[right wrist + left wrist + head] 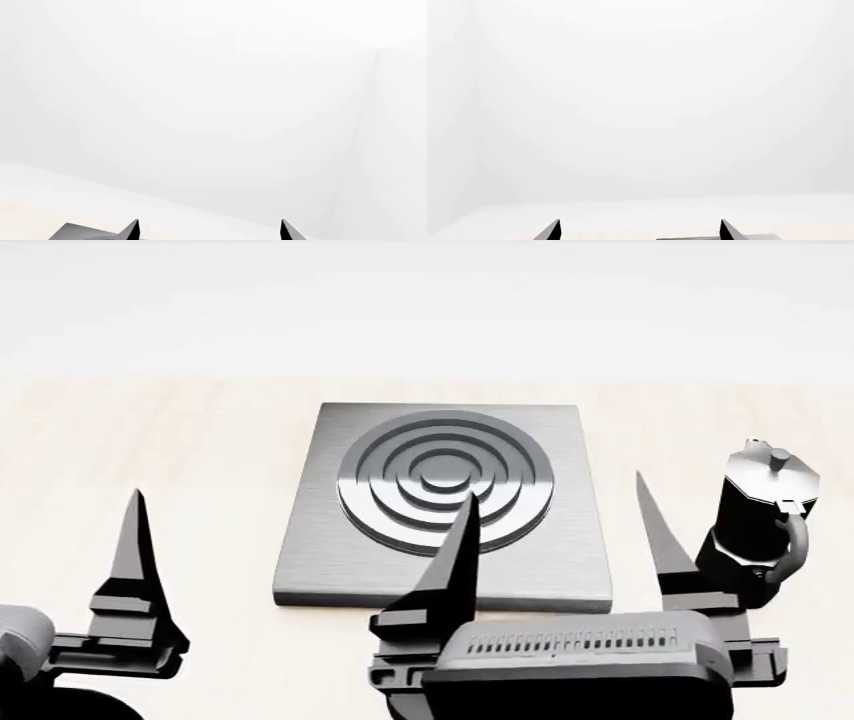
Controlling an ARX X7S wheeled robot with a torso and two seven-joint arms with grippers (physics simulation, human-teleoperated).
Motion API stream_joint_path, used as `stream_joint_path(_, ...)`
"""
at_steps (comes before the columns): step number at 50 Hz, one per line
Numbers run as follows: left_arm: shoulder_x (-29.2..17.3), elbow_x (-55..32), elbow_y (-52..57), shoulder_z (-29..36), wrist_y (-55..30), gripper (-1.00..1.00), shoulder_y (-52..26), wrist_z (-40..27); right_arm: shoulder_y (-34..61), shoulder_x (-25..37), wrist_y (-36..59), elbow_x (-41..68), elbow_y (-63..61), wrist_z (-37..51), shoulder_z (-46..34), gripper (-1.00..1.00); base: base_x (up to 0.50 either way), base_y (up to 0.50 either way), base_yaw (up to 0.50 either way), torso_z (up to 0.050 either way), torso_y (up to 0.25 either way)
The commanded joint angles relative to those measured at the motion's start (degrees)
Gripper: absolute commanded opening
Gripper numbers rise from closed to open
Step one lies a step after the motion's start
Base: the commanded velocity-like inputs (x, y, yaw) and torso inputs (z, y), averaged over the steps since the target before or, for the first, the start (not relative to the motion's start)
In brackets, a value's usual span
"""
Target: Turn on the stove.
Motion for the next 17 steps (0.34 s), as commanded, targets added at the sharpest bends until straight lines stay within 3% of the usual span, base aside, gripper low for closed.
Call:
stream_joint_path(1, -0.21, -0.28, 1.11, 0.04, -0.51, 1.0, -0.19, -0.45, 0.8, -0.04, 1.2, 0.16, -1.25, 0.48, -0.3, 1.0, 0.0, 0.0, 0.0, 0.0, 0.0)
stream_joint_path(17, -0.62, -0.75, 2.72, -0.08, -0.91, 1.0, -0.22, -0.98, 1.1, -0.09, 2.15, 0.92, -2.14, 1.07, 0.11, 1.0, 0.0, 0.0, 0.0, 0.0, 0.0)
